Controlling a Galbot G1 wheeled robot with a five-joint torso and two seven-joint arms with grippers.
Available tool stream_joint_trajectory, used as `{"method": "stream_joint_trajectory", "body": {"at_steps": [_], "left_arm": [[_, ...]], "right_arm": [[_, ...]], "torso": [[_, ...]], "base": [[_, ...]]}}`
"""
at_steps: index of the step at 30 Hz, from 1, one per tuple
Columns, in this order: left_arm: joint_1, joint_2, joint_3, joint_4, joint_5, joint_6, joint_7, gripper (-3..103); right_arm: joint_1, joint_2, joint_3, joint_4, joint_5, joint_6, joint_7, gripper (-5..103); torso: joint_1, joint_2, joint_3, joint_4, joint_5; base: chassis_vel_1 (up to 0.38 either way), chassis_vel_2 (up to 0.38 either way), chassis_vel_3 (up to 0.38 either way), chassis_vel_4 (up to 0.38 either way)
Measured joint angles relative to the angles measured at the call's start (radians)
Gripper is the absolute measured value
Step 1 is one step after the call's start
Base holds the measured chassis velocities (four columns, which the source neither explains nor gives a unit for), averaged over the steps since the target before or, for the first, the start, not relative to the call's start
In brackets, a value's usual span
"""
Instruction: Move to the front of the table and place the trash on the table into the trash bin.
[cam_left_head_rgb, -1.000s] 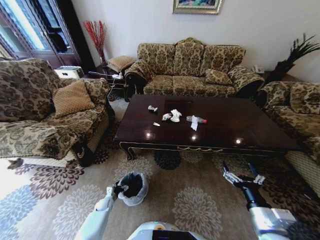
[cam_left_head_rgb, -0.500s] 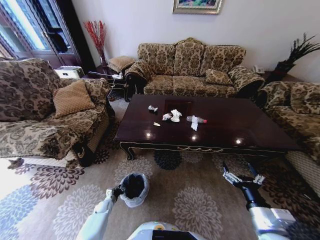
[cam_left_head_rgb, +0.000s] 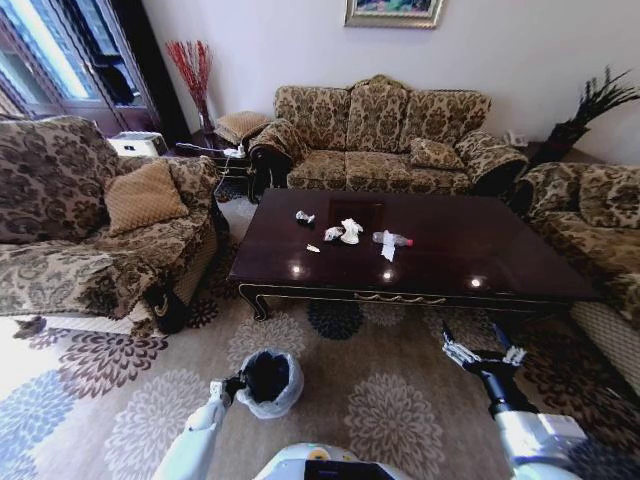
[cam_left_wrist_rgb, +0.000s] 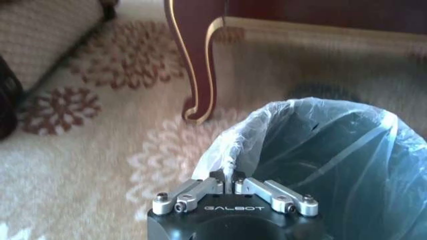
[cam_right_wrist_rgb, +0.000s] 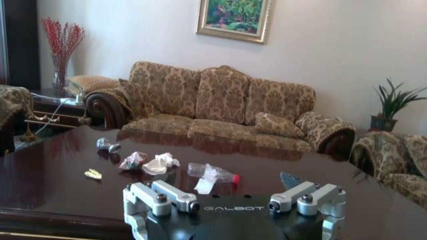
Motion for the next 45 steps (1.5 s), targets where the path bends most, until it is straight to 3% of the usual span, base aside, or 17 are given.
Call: {"method": "stream_joint_trajectory", "body": {"at_steps": [1,2,3,4,7,8,10,12,14,15,18,19,21,28,34,45], "left_arm": [[0.000,0.000,0.000,0.000,0.000,0.000,0.000,3],[0.043,0.004,-0.014,-0.111,-0.033,0.017,-0.017,3],[0.087,0.011,-0.037,-0.236,-0.065,0.038,-0.039,3],[0.087,0.011,-0.037,-0.236,-0.065,0.038,-0.039,3],[0.195,0.020,-0.092,-0.537,-0.129,0.117,-0.091,3],[0.195,0.020,-0.092,-0.537,-0.129,0.117,-0.091,3],[0.280,0.020,-0.145,-0.737,-0.127,0.160,-0.102,3],[0.315,0.020,-0.169,-0.808,-0.120,0.170,-0.101,3],[0.422,0.013,-0.240,-1.004,-0.121,0.201,-0.092,3],[0.422,0.013,-0.240,-1.004,-0.121,0.201,-0.092,3],[0.501,0.001,-0.289,-1.200,-0.152,0.256,-0.095,3],[0.501,0.001,-0.289,-1.200,-0.152,0.256,-0.095,3],[0.505,-0.004,-0.294,-1.310,-0.157,0.281,-0.132,3],[0.468,-0.008,-0.268,-1.386,-0.146,0.282,-0.163,3],[0.471,-0.014,-0.250,-1.379,-0.146,0.252,-0.110,3],[0.486,-0.024,-0.248,-1.370,-0.140,0.229,-0.080,3]], "right_arm": [[0.000,0.000,0.000,0.000,0.000,0.000,0.000,100],[0.006,-0.004,-0.002,0.001,0.001,-0.006,0.000,100],[0.014,-0.007,-0.004,0.001,0.004,-0.013,0.001,100],[0.014,-0.007,-0.004,0.001,0.004,-0.013,0.001,100],[0.029,-0.010,-0.010,-0.001,0.008,-0.027,0.000,100],[0.029,-0.010,-0.010,-0.001,0.008,-0.027,0.000,100],[0.033,-0.009,-0.014,-0.003,0.013,-0.033,-0.002,100],[0.034,-0.009,-0.015,-0.004,0.015,-0.034,-0.003,100],[0.035,-0.009,-0.014,-0.007,0.023,-0.034,-0.008,100],[0.035,-0.009,-0.014,-0.007,0.023,-0.034,-0.008,100],[0.044,-0.011,-0.006,-0.014,0.036,-0.025,-0.008,100],[0.044,-0.011,-0.006,-0.014,0.036,-0.025,-0.008,100],[0.051,-0.006,0.002,-0.015,0.046,-0.021,-0.008,100],[0.057,0.005,0.004,-0.016,0.052,0.004,-0.009,100],[0.039,0.014,0.016,-0.015,0.052,0.028,-0.016,100],[0.031,0.018,0.012,-0.017,0.047,0.036,-0.028,100]], "torso": [[0.000,0.000,0.000,0.0000,0.0000],[0.000,0.000,0.000,-0.0003,-0.0009],[0.000,0.000,0.000,-0.0005,0.0006],[0.000,0.000,0.000,-0.0005,0.0006],[0.000,0.000,0.000,-0.0003,0.0009],[0.000,0.000,0.000,-0.0003,0.0009],[0.000,0.000,0.000,-0.0005,0.0005],[0.000,0.000,0.000,-0.0006,0.0005],[0.000,0.000,0.000,0.0001,0.0010],[0.000,0.000,0.000,0.0001,0.0010],[0.000,0.000,0.000,0.0000,0.0005],[0.000,0.000,0.000,0.0000,0.0005],[0.000,0.000,0.000,-0.0004,0.0009],[0.000,0.000,0.000,-0.0003,0.0003],[0.000,0.000,0.000,-0.0004,0.0004],[0.000,0.000,0.000,-0.0005,0.0004]], "base": [[0.000,0.000,0.000,0.000],[0.000,0.000,0.000,0.000],[0.000,0.000,0.000,0.000],[0.000,0.000,0.000,0.000],[0.000,0.000,0.000,0.000],[0.000,0.000,0.000,0.000],[0.000,0.000,0.000,0.000],[0.000,0.000,0.000,0.000],[0.000,0.000,0.000,0.000],[0.000,0.000,0.000,0.000],[0.000,0.000,0.000,0.000],[0.000,0.000,0.000,0.000],[0.000,0.000,0.000,0.000],[0.000,0.000,0.000,0.000],[-0.019,0.023,0.023,-0.018],[-0.156,0.175,0.202,-0.150]]}}
